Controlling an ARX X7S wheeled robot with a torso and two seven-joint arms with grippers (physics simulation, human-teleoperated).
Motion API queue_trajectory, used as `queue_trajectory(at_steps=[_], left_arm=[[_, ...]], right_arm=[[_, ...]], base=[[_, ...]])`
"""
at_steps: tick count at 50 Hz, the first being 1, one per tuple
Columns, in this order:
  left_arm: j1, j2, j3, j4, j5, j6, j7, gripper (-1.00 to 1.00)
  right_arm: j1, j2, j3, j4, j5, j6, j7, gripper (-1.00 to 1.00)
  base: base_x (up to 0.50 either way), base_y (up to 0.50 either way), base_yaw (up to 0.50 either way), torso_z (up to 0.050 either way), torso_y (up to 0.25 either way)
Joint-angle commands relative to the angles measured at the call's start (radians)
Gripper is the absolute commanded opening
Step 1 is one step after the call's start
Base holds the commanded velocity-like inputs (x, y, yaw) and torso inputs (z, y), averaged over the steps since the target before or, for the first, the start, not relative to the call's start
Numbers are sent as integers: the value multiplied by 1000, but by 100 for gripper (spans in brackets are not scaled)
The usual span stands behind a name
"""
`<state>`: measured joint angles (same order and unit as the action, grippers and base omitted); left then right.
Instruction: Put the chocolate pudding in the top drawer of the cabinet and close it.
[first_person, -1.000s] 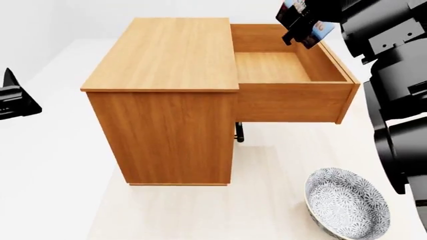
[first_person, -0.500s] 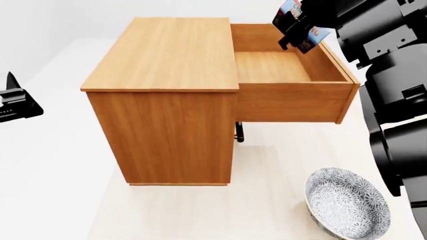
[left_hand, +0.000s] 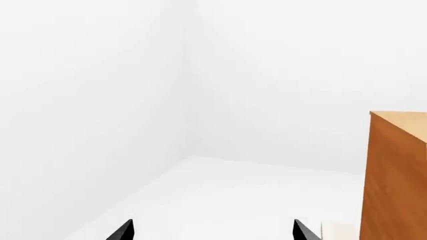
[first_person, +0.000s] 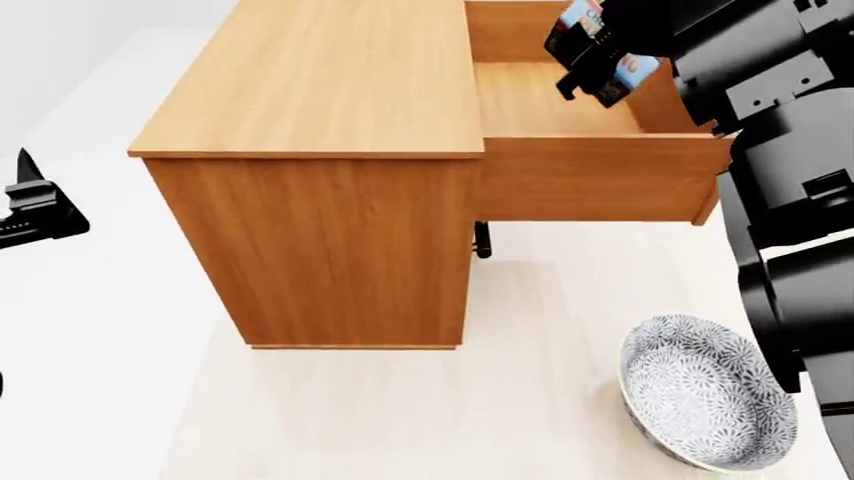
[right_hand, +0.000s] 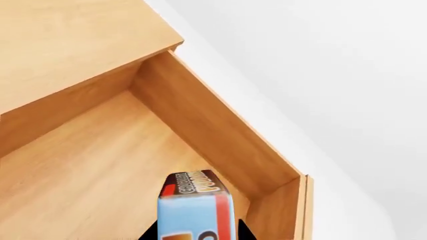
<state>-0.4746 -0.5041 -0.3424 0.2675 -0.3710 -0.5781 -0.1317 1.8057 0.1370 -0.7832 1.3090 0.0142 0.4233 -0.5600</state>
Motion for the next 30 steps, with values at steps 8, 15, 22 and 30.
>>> queue_trajectory(at_steps=[8, 15, 22, 30], left_arm=[[-5, 2, 1, -9, 0, 6, -6, 100], [1, 0, -5, -2, -4, 0, -8, 100], [5, -1, -5, -3, -2, -3, -12, 100], [-7, 9, 20, -52, 18, 31, -10, 100]], right_arm=[[2, -1, -1, 0, -11, -7, -4, -100], [2, -1, -1, 0, -11, -7, -4, -100], [2, -1, -1, 0, -11, -7, -4, -100], [2, -1, -1, 0, -11, -7, -4, -100]], base=[[-1, 0, 0, 0, -20], [0, 0, 0, 0, 0], [0, 0, 0, 0, 0], [0, 0, 0, 0, 0]])
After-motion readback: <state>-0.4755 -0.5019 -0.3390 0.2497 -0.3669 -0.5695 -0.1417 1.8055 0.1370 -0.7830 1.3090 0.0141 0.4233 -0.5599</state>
